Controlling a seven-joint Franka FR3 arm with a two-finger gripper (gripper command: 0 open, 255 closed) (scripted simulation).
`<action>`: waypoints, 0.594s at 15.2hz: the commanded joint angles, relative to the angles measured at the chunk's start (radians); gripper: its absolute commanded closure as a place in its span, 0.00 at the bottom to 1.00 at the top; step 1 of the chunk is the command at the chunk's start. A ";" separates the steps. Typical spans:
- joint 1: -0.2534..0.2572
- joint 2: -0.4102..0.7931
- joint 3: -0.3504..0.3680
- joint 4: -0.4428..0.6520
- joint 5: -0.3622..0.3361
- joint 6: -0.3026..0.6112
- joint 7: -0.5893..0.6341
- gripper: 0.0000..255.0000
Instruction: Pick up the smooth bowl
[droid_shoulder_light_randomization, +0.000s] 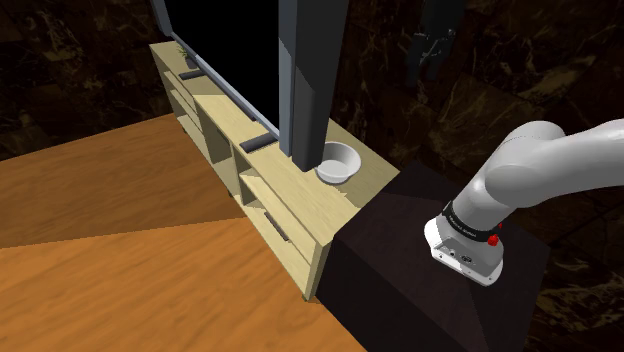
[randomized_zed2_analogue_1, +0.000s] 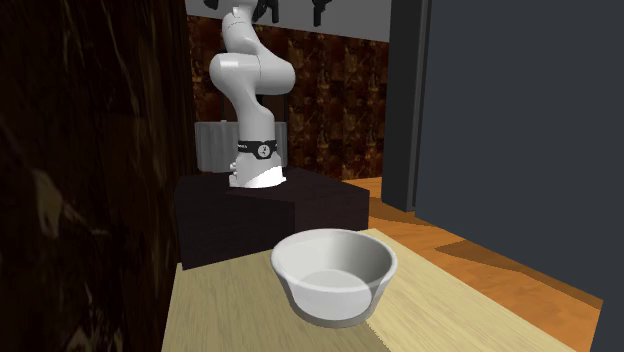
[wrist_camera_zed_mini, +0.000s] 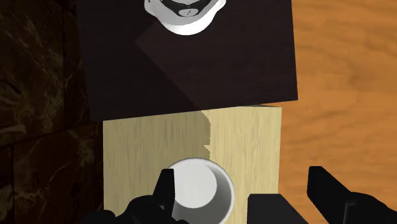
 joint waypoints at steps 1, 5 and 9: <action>0.000 0.000 0.000 0.000 0.000 0.000 0.000 0.00; -0.012 0.049 -0.037 -0.088 -0.019 0.147 -0.048 0.00; -0.023 0.127 -0.074 -0.154 -0.034 0.301 -0.098 0.00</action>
